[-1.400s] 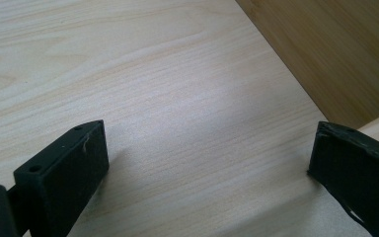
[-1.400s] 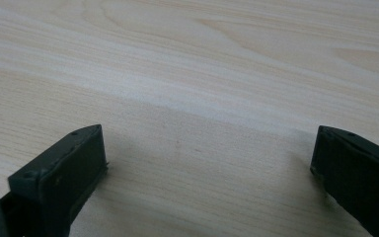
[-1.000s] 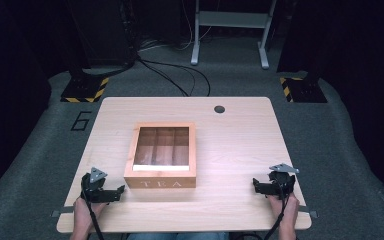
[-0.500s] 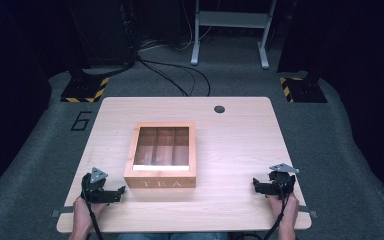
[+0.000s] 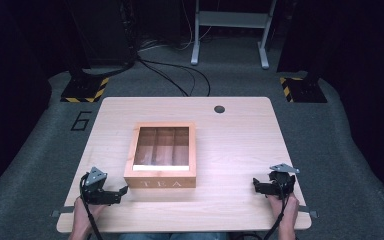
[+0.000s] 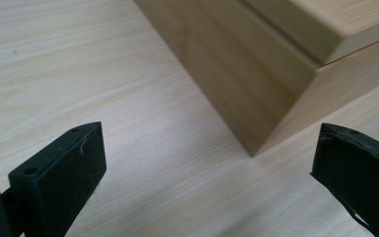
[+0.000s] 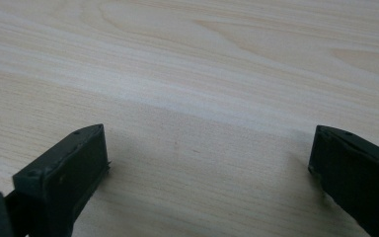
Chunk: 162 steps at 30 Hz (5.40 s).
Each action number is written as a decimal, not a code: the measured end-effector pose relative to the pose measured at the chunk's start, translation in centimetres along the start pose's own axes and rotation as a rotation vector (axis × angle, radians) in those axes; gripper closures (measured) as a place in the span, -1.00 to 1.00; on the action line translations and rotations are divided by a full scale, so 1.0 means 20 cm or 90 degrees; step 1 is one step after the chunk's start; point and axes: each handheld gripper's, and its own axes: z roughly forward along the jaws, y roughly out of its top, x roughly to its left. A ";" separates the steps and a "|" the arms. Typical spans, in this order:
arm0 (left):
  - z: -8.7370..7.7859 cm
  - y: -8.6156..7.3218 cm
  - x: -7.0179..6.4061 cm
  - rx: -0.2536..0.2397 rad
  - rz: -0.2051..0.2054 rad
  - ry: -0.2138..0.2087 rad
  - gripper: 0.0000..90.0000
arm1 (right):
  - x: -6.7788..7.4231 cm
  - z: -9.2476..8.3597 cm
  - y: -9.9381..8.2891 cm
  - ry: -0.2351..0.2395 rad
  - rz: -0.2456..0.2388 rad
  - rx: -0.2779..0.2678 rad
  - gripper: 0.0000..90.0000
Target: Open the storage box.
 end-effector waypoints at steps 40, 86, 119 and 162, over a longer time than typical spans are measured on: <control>0.04 0.08 -0.11 -0.093 0.038 -0.082 -0.39 | 0.00 0.00 0.00 -0.002 -0.004 0.000 -0.96; 0.04 0.19 -0.16 -0.211 0.056 0.013 -0.36 | 0.00 0.00 0.00 -0.002 -0.003 -0.001 -0.96; -0.03 0.46 -0.10 -0.248 0.088 0.078 0.17 | 0.00 0.00 0.00 -0.002 -0.004 -0.001 -0.95; -0.05 0.86 0.04 -0.216 0.071 0.062 0.40 | -0.01 0.00 0.00 -0.002 -0.003 -0.001 -0.95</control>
